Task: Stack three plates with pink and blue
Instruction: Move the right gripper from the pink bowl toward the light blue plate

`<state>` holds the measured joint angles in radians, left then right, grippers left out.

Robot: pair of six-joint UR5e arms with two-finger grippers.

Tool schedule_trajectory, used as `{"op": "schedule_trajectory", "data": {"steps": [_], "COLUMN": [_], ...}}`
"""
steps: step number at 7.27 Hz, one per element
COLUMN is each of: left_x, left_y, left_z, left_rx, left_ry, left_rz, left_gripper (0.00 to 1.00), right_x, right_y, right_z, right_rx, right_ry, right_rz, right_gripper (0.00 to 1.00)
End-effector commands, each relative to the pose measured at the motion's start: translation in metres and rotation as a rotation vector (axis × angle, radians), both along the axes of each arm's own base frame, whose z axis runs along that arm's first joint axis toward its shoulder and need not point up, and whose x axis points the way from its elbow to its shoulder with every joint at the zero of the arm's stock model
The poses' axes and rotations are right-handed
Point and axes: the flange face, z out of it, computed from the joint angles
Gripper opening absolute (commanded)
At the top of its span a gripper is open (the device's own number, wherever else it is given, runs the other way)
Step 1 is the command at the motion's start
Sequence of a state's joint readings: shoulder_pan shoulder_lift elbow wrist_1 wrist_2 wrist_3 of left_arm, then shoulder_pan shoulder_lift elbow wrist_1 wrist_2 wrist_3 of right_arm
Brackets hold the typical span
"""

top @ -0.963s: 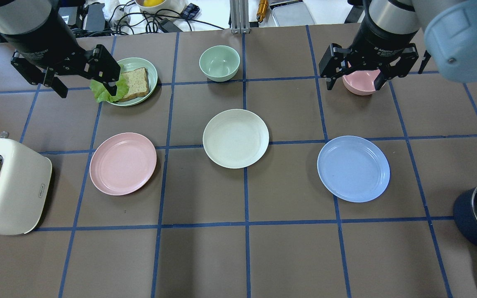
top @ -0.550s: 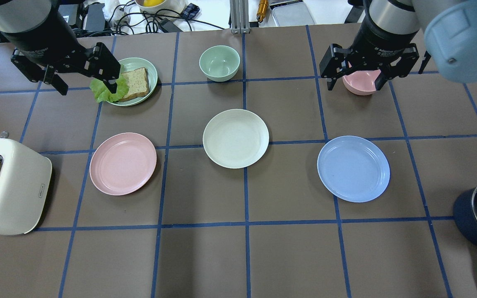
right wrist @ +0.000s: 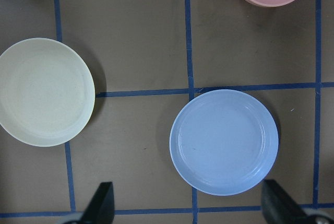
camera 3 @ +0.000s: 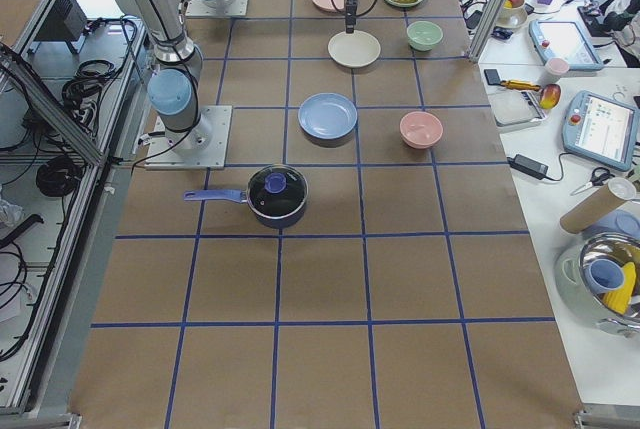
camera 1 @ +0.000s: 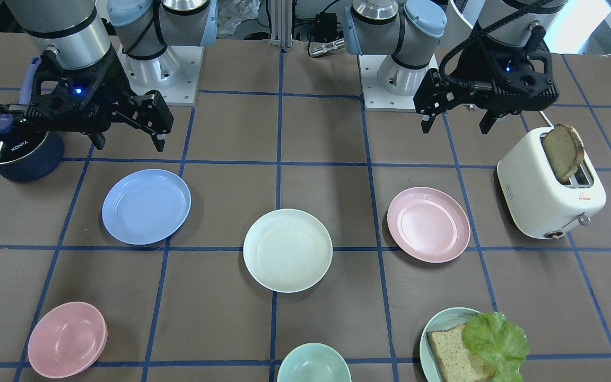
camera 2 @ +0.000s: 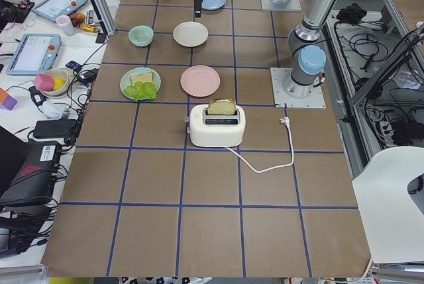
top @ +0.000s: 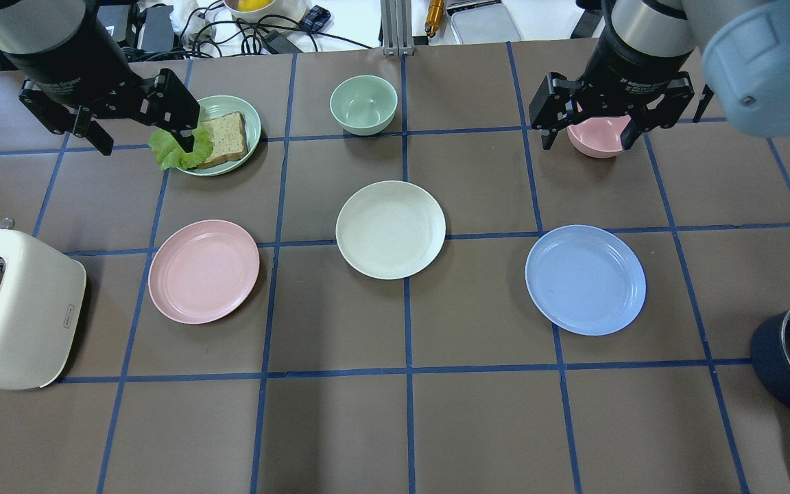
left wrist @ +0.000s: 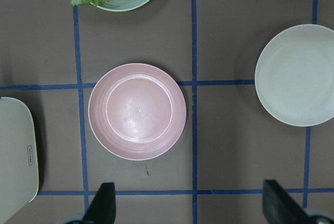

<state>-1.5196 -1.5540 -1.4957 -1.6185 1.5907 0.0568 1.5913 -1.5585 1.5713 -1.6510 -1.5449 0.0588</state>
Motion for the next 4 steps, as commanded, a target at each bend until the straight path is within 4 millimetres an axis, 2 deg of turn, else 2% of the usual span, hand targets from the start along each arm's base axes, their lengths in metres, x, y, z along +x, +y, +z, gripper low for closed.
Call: {"op": "schedule_trajectory", "data": {"steps": [1, 3, 4], "left_x": [0.0, 0.0, 0.0], "left_y": [-0.001, -0.001, -0.003], "left_z": [-0.001, -0.007, -0.019], "left_rx": [0.003, 0.015, 0.03], "left_ry": [0.0, 0.002, 0.003], "left_rz": [0.001, -0.002, -0.001], "left_gripper": [1.0, 1.0, 1.0], "right_x": [0.001, -0.002, -0.002], "right_y": [-0.002, -0.003, 0.002], "right_z": [0.008, 0.009, -0.005], "right_rx": [-0.021, -0.023, 0.029], "right_ry": [-0.001, 0.001, 0.001], "right_rz": [-0.003, -0.006, -0.018], "right_gripper": [1.0, 1.0, 1.0]}}
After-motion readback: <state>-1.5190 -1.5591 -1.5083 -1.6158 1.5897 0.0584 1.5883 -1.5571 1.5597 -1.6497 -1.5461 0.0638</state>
